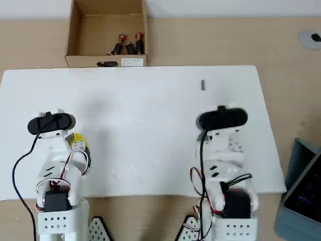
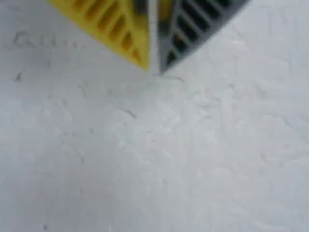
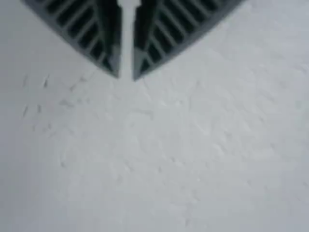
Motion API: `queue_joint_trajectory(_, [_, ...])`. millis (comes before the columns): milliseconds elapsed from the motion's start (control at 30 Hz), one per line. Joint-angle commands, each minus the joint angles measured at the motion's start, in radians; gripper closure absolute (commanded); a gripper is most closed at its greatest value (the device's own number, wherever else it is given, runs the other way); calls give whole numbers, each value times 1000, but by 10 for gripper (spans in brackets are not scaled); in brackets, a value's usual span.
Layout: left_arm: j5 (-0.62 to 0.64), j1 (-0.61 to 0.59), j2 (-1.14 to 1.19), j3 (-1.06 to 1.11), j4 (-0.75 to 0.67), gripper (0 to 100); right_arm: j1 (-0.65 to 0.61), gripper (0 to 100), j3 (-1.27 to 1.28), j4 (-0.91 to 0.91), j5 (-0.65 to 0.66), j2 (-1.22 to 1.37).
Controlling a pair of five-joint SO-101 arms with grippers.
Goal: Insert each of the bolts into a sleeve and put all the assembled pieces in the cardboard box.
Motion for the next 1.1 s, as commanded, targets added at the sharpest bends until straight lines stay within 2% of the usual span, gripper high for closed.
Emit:
queue_joint_trajectory(0, [-5,-3,-8,12,3,983,12,989,105,-25,40,-150])
queue_joint_trajectory(467, [-5,-3,-8,12,3,983,18,989,243,-55,55,-156])
queue_joint_trajectory(1067, [-5,-3,-8,12,3,983,16,988,245,-29,54,-156])
